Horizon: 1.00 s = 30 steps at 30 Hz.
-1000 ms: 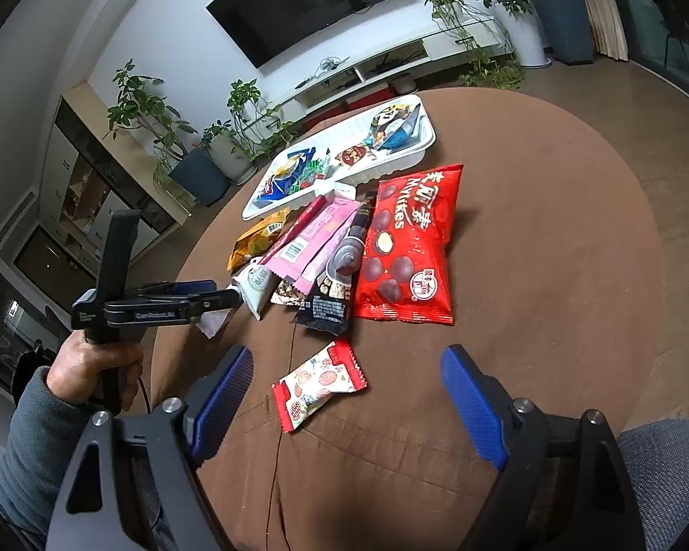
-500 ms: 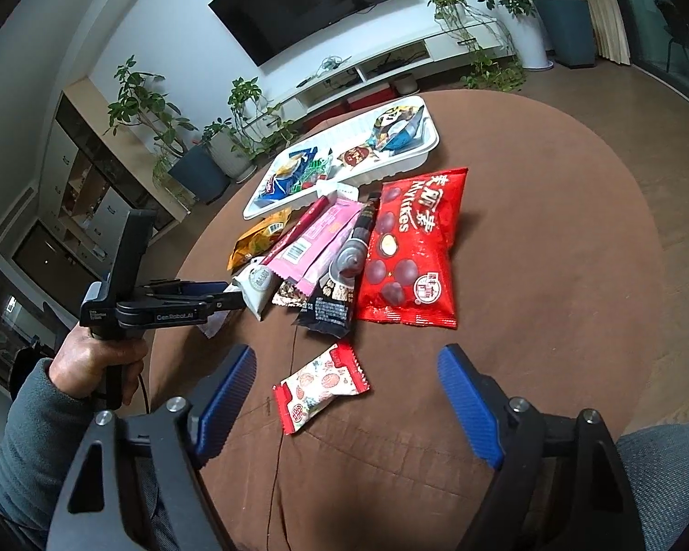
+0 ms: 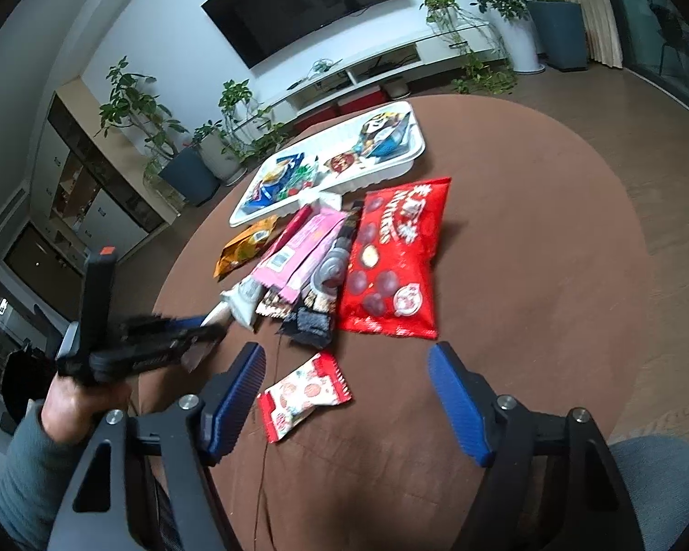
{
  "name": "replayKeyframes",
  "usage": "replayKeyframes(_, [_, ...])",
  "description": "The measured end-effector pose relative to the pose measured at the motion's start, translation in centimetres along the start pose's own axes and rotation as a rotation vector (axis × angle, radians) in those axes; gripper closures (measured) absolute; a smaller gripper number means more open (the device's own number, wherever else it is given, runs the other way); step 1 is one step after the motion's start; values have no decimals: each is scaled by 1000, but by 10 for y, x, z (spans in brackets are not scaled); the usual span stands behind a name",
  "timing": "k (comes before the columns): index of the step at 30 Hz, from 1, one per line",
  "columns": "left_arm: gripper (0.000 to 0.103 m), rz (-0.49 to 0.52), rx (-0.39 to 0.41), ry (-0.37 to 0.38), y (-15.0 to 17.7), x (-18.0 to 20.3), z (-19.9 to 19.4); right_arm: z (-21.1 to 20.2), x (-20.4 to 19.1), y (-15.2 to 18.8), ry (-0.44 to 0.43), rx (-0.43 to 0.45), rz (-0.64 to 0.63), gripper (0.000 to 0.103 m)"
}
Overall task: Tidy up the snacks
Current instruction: 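Grasp the white wrapper with the left gripper while the right grasps the red Mylikes bag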
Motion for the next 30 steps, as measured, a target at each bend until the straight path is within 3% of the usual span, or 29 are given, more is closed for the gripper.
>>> replayKeyframes(15, [82,-210,75,133,37,3,-39,62,37,-44,118,-107,49,28])
replayKeyframes(23, [82,-245,89,158,41,3,-41,89,52,-43,156,-173,63,37])
replayKeyframes(30, [82,-256,95,166,40,6,-41,92,54,-48,183,-173,9,42])
Point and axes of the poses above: each gripper's, at about its wrist camera, not at the fingertips, and z roughly the way its jaws point, x to its right, y to its underside, the point moved 9 cm from there along z, roughly the way its jaws point, and after that the axes turned 14 degrees about -y, right-handed, at the moved point
